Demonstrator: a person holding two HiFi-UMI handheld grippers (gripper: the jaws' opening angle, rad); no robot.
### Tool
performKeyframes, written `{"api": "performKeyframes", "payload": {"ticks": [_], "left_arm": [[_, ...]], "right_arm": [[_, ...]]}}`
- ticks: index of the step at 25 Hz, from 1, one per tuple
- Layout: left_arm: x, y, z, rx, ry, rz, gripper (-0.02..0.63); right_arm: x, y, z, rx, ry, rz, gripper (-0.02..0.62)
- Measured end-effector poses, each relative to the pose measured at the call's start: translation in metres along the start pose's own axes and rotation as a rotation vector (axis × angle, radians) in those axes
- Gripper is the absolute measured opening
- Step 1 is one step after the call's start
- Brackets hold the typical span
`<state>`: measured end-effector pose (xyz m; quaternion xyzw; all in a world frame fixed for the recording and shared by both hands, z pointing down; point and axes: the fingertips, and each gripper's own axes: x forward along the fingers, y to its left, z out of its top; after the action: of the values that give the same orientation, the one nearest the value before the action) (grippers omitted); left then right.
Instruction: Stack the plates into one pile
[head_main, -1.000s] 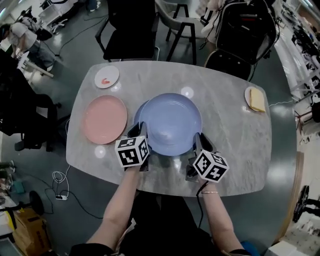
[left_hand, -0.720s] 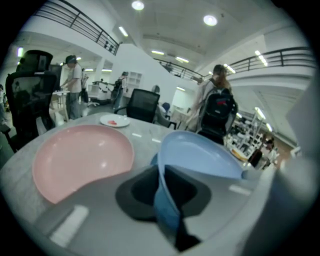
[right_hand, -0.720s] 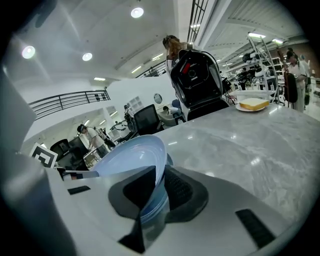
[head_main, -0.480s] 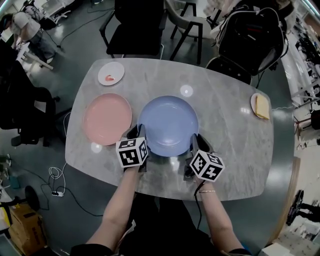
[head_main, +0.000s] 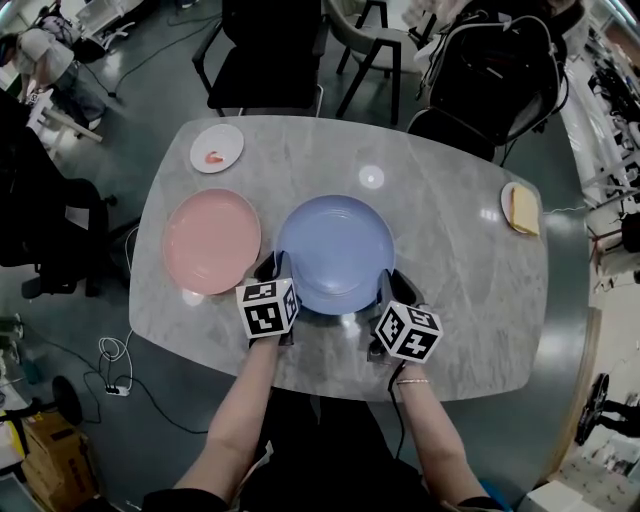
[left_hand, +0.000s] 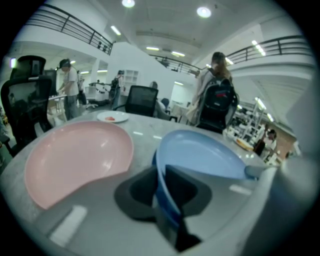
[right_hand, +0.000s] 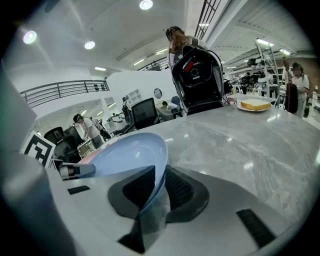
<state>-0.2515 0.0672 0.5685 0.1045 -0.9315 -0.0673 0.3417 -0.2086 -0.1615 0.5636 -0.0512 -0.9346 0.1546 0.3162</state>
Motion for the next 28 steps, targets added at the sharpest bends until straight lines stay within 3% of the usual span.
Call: {"api": "performKeyframes", "payload": {"ticks": [20,23,28], "left_arm": [[0.004,-0.006,0.003,0.039,-0.007,-0.018,0.112],[0.002,-0.007,0.002,0.054,-0.004,-0.014,0.156],[-0.006,0.004,0.002,0.060,-0.019,0.009,0.169]], "right_arm": [[0.002,-0.001,0.001,-0.041,-0.021,-0.016,0.071],[-0.001,-0.005,0.004,-0.046,-0.039,-0.042,0.060],[-0.011,-0.018,0.010,-0.037,-0.069,-0.090,0.044]]}}
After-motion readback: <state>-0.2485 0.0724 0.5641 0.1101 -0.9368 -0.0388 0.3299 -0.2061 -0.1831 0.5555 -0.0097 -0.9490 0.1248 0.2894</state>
